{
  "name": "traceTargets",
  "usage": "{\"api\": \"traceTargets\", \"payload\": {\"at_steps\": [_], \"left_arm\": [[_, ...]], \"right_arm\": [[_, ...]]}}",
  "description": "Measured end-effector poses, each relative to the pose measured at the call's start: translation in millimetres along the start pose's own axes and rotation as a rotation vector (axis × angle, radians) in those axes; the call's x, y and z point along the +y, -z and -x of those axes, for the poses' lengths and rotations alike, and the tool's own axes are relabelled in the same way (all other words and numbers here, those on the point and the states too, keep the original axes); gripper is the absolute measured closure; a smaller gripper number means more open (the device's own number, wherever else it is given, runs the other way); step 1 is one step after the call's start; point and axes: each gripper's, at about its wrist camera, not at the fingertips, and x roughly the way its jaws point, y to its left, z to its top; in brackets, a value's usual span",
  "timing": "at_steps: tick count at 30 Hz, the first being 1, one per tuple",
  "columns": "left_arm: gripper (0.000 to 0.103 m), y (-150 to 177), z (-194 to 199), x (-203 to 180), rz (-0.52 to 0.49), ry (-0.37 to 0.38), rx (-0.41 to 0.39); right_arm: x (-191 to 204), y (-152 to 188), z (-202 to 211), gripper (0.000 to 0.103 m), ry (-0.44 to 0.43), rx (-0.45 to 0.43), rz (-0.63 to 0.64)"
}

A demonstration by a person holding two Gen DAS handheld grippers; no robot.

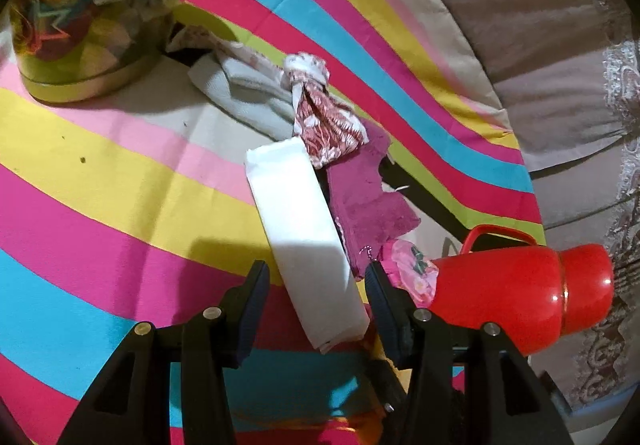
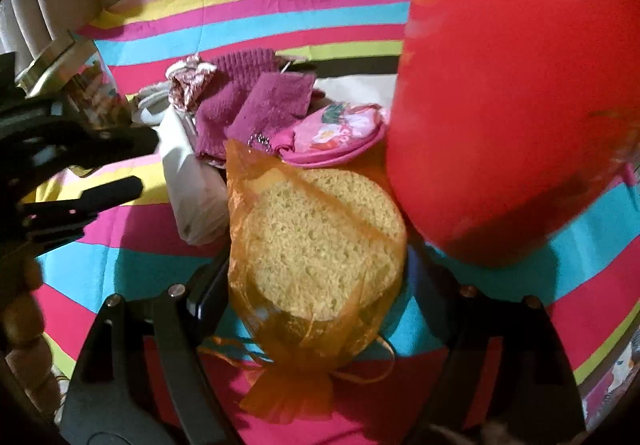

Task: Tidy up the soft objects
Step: 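Grasp the white folded cloth with the left gripper while the right gripper grasps the orange mesh bag, then lift the white cloth and orange mesh bag and carry both toward the white box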

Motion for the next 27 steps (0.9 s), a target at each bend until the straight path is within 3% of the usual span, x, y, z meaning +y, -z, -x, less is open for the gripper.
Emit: {"api": "traceTargets", "payload": {"at_steps": [7, 9, 15, 27], "left_arm": [[0.050, 1.7, -20.9, -15.6, -0.052, -0.077, 0.033], [0.050, 3.6, -28.7, -22.5, -0.100, -0.131, 0.042], [0.052, 16.0, -33.1, -41.1, -0.244, -0.201, 0.036], [0.058, 37.1, 16.2, -20.3, -0.189, -0.125, 0.010]], "right_arm": [[3.8, 4.2, 21.6, 0.021, 0.011, -0.049, 0.031], [2.4, 6.3, 30.1, 0.021, 0.014, -0.065, 0.031], [-3.3, 9.6, 38.8, 0.021, 0.032, -0.071, 0.018], [-4.2, 12.2, 54.8, 0.021, 0.028, -0.098, 0.011]]}}
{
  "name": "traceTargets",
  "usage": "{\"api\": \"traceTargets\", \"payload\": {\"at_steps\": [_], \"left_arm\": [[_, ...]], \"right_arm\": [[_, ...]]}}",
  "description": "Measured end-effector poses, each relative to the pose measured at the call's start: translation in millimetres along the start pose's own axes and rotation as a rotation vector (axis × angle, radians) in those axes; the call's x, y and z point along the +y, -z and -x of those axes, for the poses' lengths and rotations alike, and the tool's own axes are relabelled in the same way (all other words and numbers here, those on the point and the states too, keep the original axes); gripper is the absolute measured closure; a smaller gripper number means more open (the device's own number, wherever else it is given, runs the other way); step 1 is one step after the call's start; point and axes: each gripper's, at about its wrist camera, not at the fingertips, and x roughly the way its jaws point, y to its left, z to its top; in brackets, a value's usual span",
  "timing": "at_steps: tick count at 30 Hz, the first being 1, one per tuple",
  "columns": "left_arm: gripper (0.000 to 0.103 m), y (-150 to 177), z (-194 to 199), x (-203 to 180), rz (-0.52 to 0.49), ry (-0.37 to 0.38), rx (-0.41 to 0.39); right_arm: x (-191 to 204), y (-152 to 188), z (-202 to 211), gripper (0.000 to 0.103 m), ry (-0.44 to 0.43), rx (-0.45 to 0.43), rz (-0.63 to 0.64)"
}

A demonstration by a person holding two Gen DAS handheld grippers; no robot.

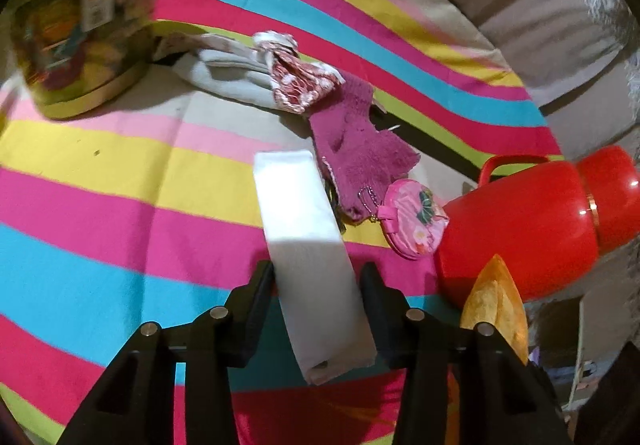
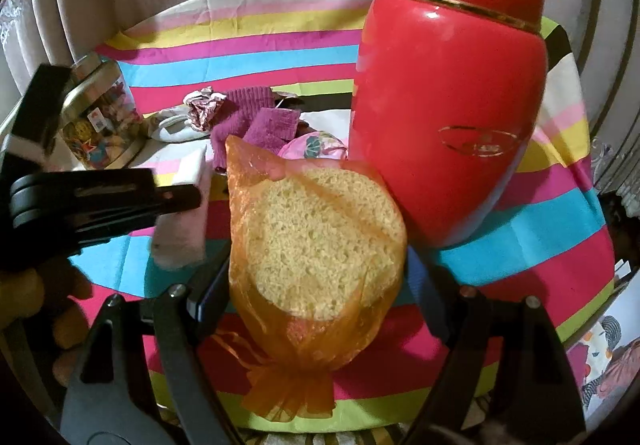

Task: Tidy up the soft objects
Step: 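Lift the white cloth and orange mesh bag and carry both toward the white box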

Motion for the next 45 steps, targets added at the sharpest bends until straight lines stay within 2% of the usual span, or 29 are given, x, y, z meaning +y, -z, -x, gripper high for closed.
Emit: {"api": "traceTargets", "payload": {"at_steps": [5, 11, 18, 23, 31, 45], "left_arm": [[0.059, 10.9, 19.4, 8.3, 0.033, 0.038, -0.020], [0.059, 22.8, 26.1, -0.9, 0.041, 0.083, -0.019], [0.059, 41.8, 45.2, -30.1, -0.002, 0.155, -0.030], [0.059, 60.5, 48.0, -52.9, -0.030, 0.214, -0.005], [0.059, 89.0, 46.5, -104.6, -0.127, 0.287, 0.037], [0.059, 159.6, 20.2, -201.1, -0.319, 0.369, 0.190]], "right_arm": [[-1.8, 2.4, 8.7, 0.021, -0.001, -0.016, 0.001], [-11.4, 8.9, 21.3, 0.021, 0.005, -0.021, -0.018], [-29.1, 16.6, 44.8, 0.021, 0.013, -0.039, -0.033], [-46.2, 25.7, 62.7, 0.021, 0.021, -0.044, -0.047], [-101.6, 48.8, 94.9, 0.021, 0.080, -0.041, -0.089], [-220.7, 88.1, 139.3, 0.021, 0.266, -0.018, -0.235]]}}
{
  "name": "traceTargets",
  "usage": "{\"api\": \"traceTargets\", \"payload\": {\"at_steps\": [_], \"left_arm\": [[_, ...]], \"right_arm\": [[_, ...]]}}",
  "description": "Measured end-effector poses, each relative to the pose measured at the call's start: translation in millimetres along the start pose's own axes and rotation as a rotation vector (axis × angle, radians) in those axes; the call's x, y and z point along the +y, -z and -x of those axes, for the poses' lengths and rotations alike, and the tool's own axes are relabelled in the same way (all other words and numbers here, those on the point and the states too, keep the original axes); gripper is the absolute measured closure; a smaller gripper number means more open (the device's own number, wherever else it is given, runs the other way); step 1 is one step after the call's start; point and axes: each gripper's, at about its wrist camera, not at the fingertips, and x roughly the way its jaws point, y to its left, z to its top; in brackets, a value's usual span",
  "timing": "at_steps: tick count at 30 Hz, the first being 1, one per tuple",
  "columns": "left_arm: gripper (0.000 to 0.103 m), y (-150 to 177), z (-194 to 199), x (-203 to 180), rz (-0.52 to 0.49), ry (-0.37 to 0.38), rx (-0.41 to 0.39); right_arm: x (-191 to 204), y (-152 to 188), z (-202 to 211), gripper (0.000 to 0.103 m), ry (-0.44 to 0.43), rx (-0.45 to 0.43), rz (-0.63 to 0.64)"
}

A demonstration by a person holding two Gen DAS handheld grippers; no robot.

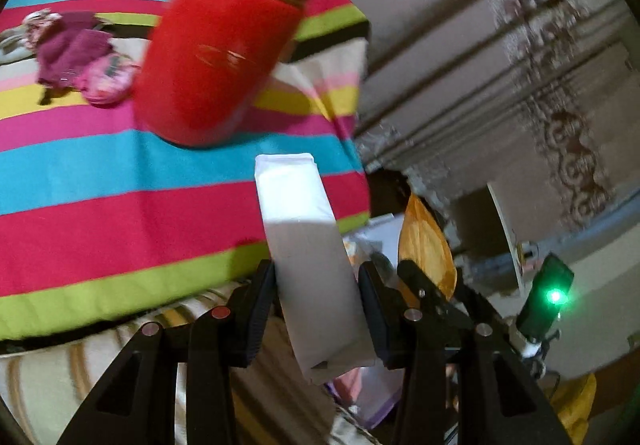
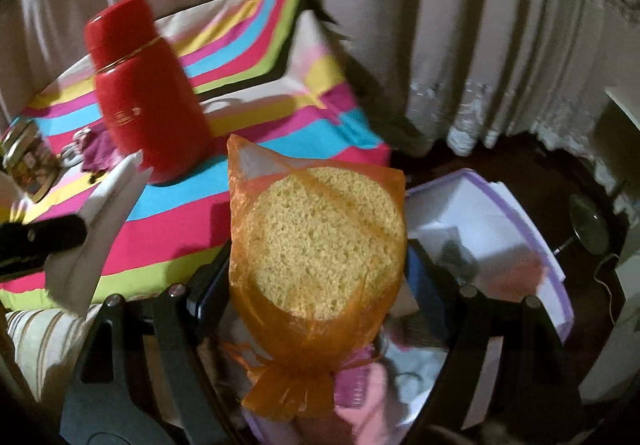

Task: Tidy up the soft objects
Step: 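Lift the white cloth and orange mesh bag and carry both toward the white box, then lower the white cloth and mesh bag into the box and open both grippers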

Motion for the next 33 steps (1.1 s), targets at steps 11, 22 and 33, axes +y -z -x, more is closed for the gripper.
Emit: {"api": "traceTargets", "payload": {"at_steps": [11, 22, 33], "left_arm": [[0.058, 16.4, -44.1, -61.9, -0.125, 0.044, 0.077], [0.041, 21.1, -47.3, -71.3, -0.160, 0.090, 0.104], [0.041, 12.7, -24.5, -62.2, -0.196, -0.034, 0.007]], "right_arm": [[-48.7, -3.8, 12.8, 0.021, 0.093, -0.024, -0.058], [-66.1, -1.7, 12.9, 0.014, 0.123, -0.010, -0.079], [-38.2, -1.0, 14.8, 0.014, 0.065, -0.002, -0.023]]}}
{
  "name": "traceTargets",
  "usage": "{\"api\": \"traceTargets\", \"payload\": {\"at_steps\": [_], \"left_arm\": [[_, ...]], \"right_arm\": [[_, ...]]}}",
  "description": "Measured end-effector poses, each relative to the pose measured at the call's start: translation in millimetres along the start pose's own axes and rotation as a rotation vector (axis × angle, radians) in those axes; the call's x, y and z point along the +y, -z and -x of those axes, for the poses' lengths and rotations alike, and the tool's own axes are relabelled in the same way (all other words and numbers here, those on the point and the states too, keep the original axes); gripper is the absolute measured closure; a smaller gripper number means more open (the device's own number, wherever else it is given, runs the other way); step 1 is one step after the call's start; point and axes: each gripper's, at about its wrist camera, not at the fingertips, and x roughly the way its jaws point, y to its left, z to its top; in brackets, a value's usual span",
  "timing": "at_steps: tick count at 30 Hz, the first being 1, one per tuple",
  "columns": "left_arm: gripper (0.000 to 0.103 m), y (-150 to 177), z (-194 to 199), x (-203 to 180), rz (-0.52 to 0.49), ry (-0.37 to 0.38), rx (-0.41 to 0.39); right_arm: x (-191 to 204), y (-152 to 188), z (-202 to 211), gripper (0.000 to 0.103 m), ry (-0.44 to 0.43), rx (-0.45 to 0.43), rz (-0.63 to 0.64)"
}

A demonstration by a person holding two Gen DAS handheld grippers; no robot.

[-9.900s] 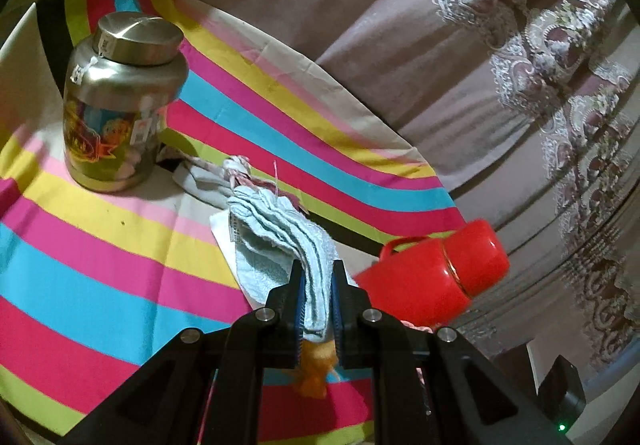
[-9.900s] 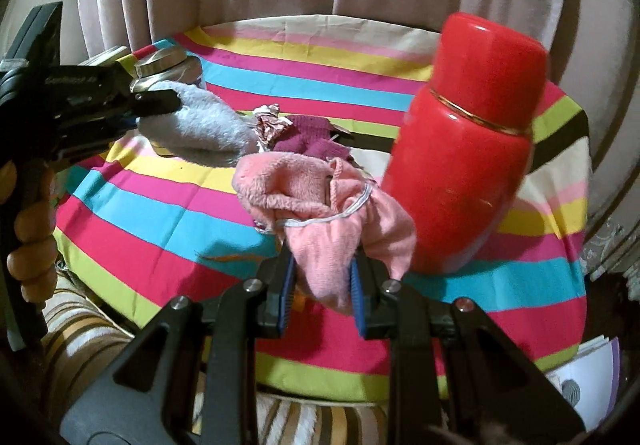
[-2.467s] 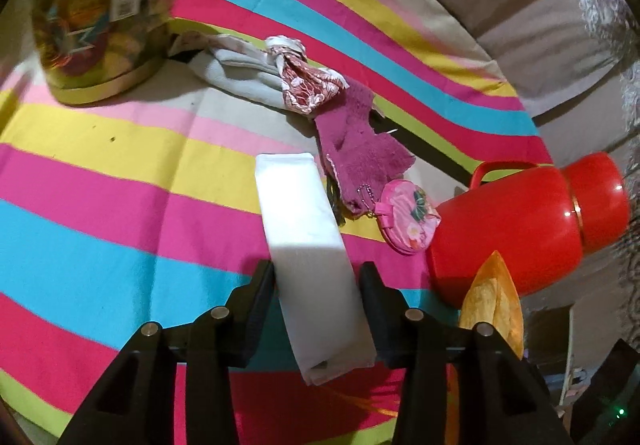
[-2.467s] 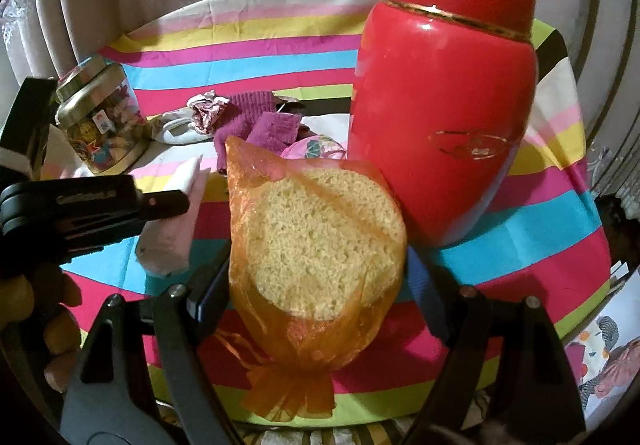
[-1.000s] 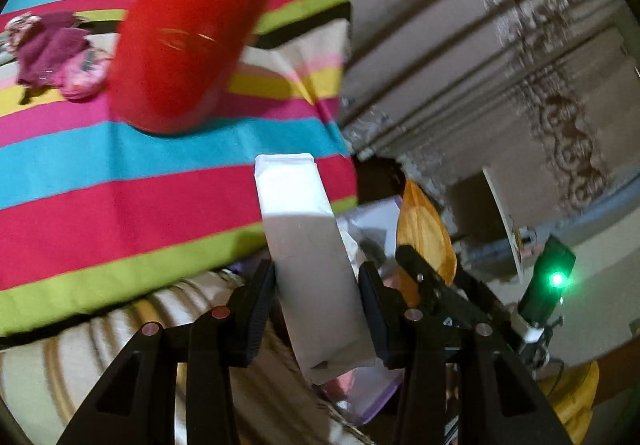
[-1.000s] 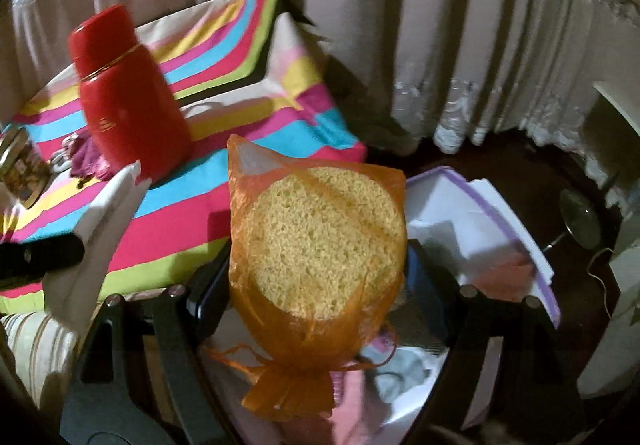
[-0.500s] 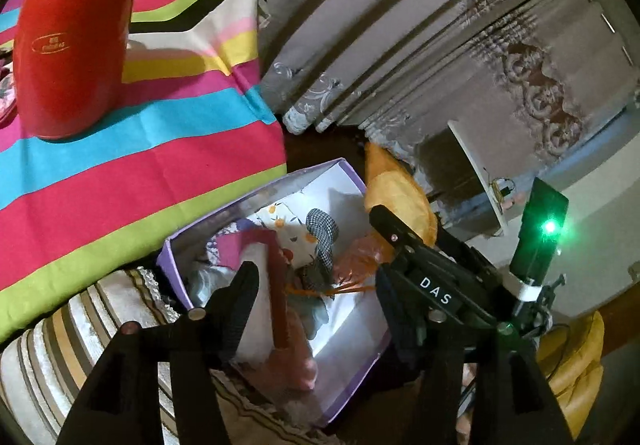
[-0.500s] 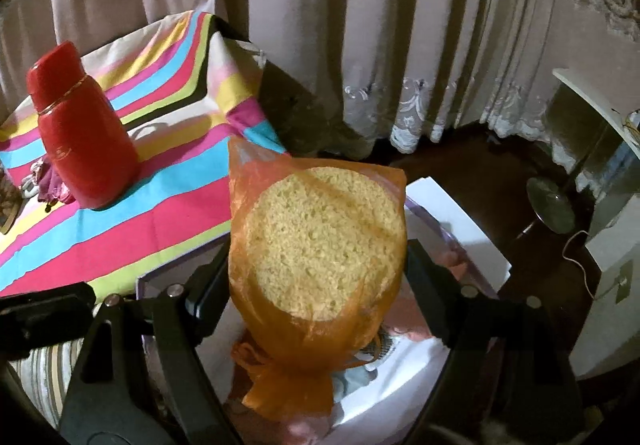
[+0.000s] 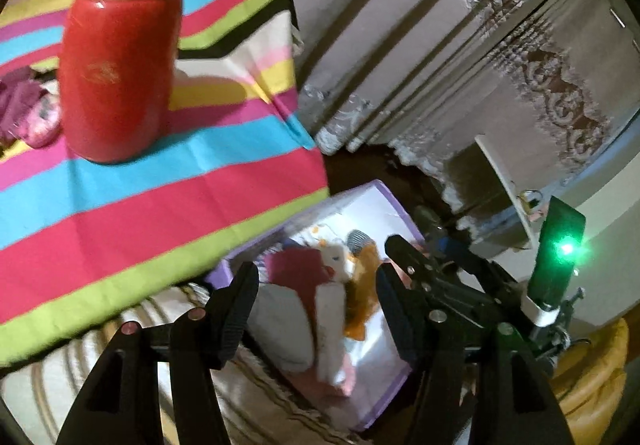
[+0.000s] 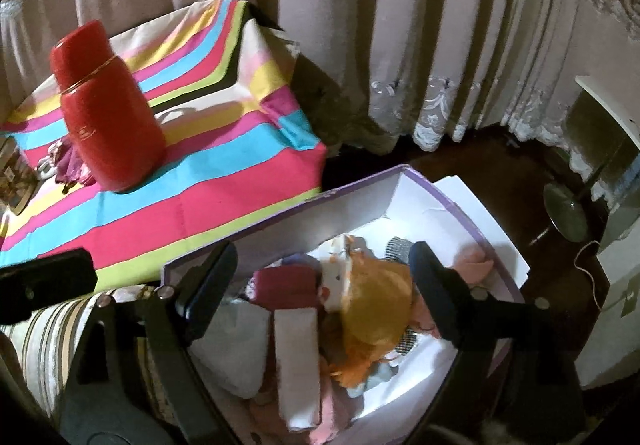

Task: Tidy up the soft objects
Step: 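Move both open grippers back over the remaining items on the striped cloth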

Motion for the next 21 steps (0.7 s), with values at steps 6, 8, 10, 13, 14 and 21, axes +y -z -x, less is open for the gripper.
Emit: {"api": "traceTargets", "payload": {"at_steps": [6, 8, 10, 13, 14, 21], "left_arm": [[0.041, -4.9, 17.0, 16.9, -0.013, -0.102, -0.050], [0.041, -5.9, 21.6, 21.7, -0.019, -0.136, -0.064], [0.041, -6.9, 26.6, 26.5, -0.024, -0.174, -0.078], [0.041, -8.5, 35.1, 38.2, -0.015, -0.208, -0.096], [0.041, -9.0, 37.8, 43.3, -0.010, -0.220, -0.100], [0.041, -8.9, 51.0, 70.3, 0.029, -0.263, -0.117]], "right_arm": [[22.1, 0.1, 1.3, 0.014, -0.047, 0.007, 0.038], [30.8, 0.2, 2.6, 0.014, -0.058, 0.006, 0.057], [40.4, 0.1, 4.1, 0.014, -0.070, 0.006, 0.075], [53.8, -0.2, 6.4, 0.014, -0.087, 0.007, 0.100], [58.1, -0.5, 6.9, 0.014, -0.093, 0.007, 0.108], [95.3, -2.5, 11.2, 0.014, -0.135, 0.005, 0.172]]}}
